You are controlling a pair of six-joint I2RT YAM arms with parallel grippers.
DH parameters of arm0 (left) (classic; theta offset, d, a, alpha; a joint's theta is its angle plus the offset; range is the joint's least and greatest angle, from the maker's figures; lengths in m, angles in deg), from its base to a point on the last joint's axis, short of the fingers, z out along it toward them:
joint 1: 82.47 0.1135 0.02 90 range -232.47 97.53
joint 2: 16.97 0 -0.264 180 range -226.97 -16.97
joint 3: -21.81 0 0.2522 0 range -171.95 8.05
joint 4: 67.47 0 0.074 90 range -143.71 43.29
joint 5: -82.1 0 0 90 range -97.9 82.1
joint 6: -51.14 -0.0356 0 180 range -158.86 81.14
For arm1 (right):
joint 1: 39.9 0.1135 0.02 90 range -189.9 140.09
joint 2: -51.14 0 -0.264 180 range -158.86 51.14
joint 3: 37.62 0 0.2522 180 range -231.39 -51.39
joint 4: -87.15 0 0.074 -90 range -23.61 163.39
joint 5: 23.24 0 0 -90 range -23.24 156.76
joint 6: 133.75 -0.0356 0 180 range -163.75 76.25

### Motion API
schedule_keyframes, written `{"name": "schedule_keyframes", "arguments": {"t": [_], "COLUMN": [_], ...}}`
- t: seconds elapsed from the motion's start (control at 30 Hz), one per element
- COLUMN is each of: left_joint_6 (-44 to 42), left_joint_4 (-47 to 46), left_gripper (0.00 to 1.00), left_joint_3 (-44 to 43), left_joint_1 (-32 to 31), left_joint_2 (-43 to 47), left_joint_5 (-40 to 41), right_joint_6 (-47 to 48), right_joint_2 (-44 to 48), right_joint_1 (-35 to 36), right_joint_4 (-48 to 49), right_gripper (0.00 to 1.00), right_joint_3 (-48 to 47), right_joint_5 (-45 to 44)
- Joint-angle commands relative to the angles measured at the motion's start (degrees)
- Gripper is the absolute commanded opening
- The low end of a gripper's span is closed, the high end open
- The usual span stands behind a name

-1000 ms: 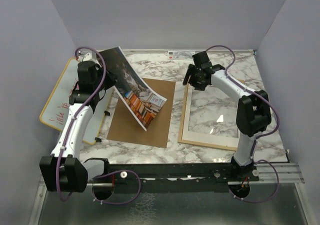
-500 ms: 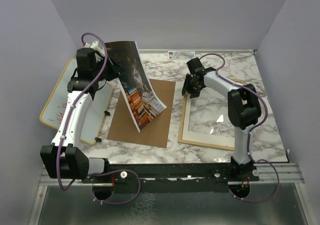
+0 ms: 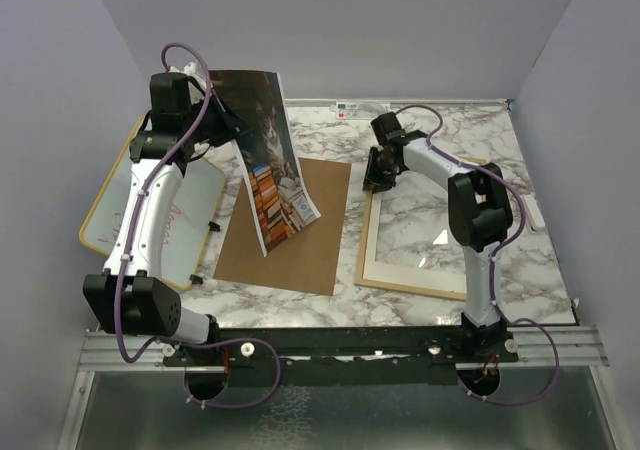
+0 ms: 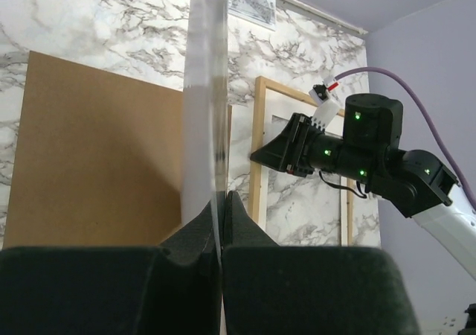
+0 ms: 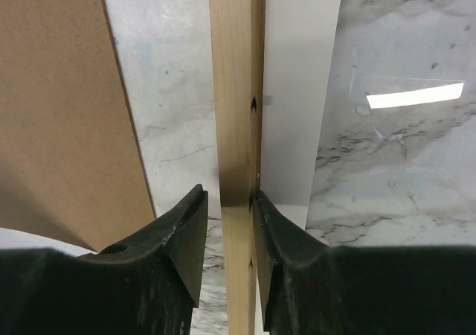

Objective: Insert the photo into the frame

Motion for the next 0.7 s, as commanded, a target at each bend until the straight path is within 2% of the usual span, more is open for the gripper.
{"name": "schedule_keyframes", "arguments": {"t": [0.0, 0.4, 0.67], "left_joint_6": [1.1, 5.4, 5.9], "left_joint_4": [5.2, 5.9, 6.8], "left_gripper": [0.00, 0.00, 0.00], "left_joint_3": [-3.0, -3.7, -4.1], "left_joint_1": [0.3, 0.2, 0.2], "left_joint_2": [-1.7, -2.4, -2.8], "left_joint_5": [1.5, 2.8, 5.1], "right_joint_6": [2.2, -0.6, 0.8], "right_joint_2": [-1.8, -5.0, -10.7], "right_joint_1": [0.2, 0.4, 1.6], "right_joint_4": [1.1, 3.4, 2.5], "right_gripper": [0.35, 0.30, 0.30], "right_joint_3": [-0.9, -4.6, -12.4], "right_joint_5": [4.9, 10.7, 14.3]}}
